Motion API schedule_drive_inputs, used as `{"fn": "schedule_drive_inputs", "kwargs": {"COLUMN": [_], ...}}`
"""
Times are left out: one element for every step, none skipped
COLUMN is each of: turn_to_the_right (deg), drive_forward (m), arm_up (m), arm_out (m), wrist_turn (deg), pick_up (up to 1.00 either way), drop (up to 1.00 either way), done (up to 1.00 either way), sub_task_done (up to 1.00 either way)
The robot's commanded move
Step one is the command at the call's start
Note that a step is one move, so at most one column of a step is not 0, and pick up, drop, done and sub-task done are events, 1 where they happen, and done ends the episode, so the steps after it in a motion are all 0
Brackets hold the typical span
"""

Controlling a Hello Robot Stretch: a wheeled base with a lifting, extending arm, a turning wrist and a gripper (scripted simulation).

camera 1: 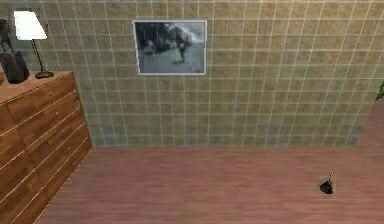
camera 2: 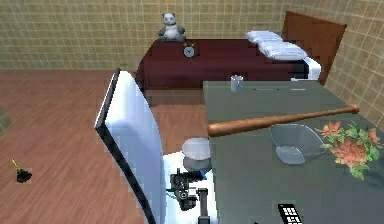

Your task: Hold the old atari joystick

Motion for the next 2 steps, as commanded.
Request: {"fn": "schedule_drive_inputs", "kwargs": {"turn_to_the_right": [0.0, 0.0], "drive_forward": [0.0, 0.0], "arm_up": [0.1, 0.0], "arm_out": [0.0, 0.0], "wrist_turn": [0.0, 0.0], "pick_up": [0.0, 0.0], "drop": [0.0, 0.0], "done": [0.0, 1.0], "sub_task_done": [0.0, 0.0]}}
